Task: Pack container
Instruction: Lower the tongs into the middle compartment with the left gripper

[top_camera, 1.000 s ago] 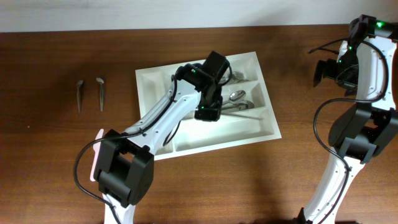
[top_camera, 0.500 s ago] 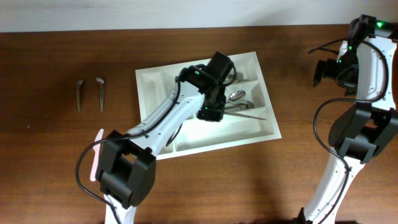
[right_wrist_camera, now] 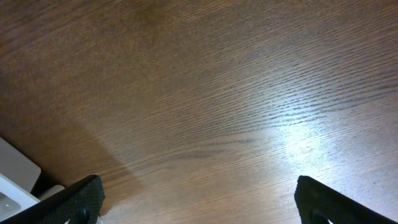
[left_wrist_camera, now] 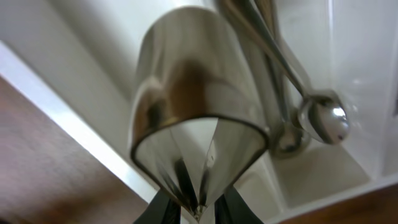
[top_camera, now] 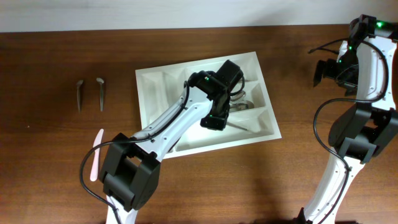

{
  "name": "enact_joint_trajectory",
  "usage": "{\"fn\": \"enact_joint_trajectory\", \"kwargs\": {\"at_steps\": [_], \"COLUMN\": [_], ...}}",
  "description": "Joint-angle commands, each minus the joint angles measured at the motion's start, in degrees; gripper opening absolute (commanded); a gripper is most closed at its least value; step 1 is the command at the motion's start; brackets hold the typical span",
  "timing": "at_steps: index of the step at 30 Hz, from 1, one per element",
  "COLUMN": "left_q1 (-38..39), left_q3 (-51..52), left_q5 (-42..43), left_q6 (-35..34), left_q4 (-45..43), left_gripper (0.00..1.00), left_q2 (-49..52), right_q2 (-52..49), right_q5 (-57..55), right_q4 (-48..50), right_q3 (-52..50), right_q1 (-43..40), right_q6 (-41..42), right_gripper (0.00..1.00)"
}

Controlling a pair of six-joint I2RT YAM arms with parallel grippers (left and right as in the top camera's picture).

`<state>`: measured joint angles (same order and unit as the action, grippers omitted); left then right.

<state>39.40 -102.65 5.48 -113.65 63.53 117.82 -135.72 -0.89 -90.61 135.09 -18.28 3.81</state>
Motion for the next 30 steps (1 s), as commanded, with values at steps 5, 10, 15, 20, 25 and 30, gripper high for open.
{"fn": "enact_joint_trajectory", "kwargs": {"at_steps": [5,10,15,20,25,30], "left_q1": [-0.4,-0.4,0.2,0.3,0.3,0.3], "left_q3": [-0.5,-0.5,-0.4,-0.4,-0.4,-0.4], "left_q5": [0.0,0.6,-1.4,-0.1,0.7,-0.4], "left_q6": [-0.4,-0.4,-0.4,-0.4,-0.4,-0.4], "left_q4": [0.5,-1.1,-6.6,-9.5,-8.9,-6.8], "left_gripper": [0.02,0.02,0.02,0.02,0.02,0.06], "left_q2": [0.3,0.4,1.0,3.0,3.8,3.8], "right_q2": [0.3,0.3,0.3,0.3,0.3,0.3], "right_q5": [0.5,0.5,0.5,0.5,0.5,0.5], "right_q4": [0.0,0.0,0.1,0.0,0.1,0.1], "right_q3": [-0.2,-0.2,-0.2,-0.2,-0.2,-0.2], "right_q1": [0.3,0.3,0.3,0.3,0.3,0.3], "right_q6": [-0.4,-0.4,-0.4,-0.4,-0.4,-0.4], "right_gripper": [0.99,0.99,0.99,0.99,0.99,0.99]}}
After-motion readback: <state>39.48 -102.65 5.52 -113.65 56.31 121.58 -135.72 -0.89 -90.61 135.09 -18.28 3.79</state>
